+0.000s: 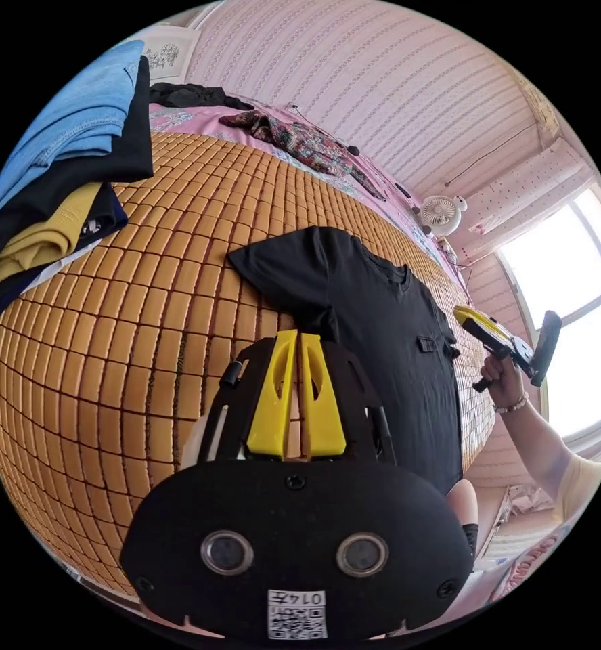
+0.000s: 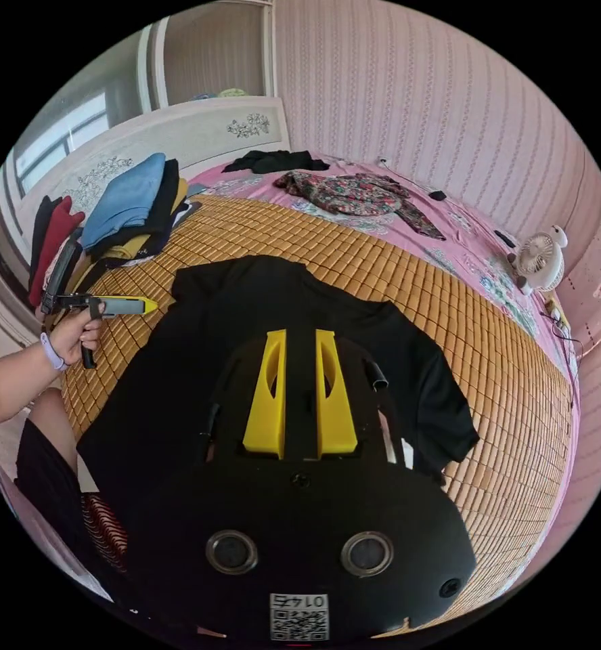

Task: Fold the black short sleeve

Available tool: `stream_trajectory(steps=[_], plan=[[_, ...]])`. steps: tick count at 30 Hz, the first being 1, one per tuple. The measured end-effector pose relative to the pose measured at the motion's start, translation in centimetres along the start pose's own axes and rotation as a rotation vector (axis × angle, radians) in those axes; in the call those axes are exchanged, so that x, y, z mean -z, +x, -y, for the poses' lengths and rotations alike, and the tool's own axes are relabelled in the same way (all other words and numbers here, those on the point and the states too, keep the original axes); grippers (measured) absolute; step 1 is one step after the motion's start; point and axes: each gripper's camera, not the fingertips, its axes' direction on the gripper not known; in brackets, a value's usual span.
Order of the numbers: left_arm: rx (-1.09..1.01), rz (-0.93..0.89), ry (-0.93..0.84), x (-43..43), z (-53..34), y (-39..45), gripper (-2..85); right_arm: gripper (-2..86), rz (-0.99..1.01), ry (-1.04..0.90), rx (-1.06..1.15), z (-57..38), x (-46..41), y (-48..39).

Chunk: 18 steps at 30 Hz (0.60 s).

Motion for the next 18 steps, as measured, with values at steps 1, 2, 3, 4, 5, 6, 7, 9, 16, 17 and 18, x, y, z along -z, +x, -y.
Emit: stream_trajectory(steps=[1,2,3,4,5,6,7,9,16,17,18], plan=[[0.008,-0.014,0.005,-0.2,-0.1,-0.1,1.6,7.2,0.044,-0.011,0.04,1.9,-1.1,-2.0],[0.018,-0.051,0.015,-0.8,-0.1,-0.3,3.1,7.3,0.092,-0.017,0.086,3.8,-2.1,-4.1],[0.019,-0.08,0.017,-1.3,-0.1,-0.3,4.1,7.3,0.118,-0.022,0.113,4.7,-2.7,-5.2],[0.017,-0.087,0.016,-1.6,0.1,-0.3,4.6,7.2,0.159,-0.042,0.173,6.5,-3.8,-7.3],[0.012,-0.082,0.01,-2.1,0.3,-0.3,4.8,7.1,0.181,-0.078,0.24,8.2,-5.2,-9.4],[0.008,-0.064,0.007,-2.7,0.6,-0.4,4.6,7.0,0.18,-0.101,0.272,8.9,-6.0,-10.3],[0.007,-0.052,0.006,-3.0,0.7,-0.5,4.4,6.9,0.161,-0.15,0.33,10.3,-7.7,-12.3],[0.021,-0.027,-0.008,-4.1,0.8,-1.0,3.0,6.9,0.134,-0.214,0.402,12.0,-10.1,-14.9],[0.016,-0.063,-0.002,-6.1,0.4,-2.6,-0.1,6.0,0.013,-0.313,0.449,15.3,-15.7,-18.8],[0.023,-0.078,0.001,-6.3,0.4,-3.1,-0.4,4.6,0.003,-0.294,0.4,15.8,-15.6,-18.0],[0.031,-0.093,0.003,-6.5,0.4,-3.4,-0.5,3.9,0.022,-0.302,0.39,15.9,-15.7,-17.6]])
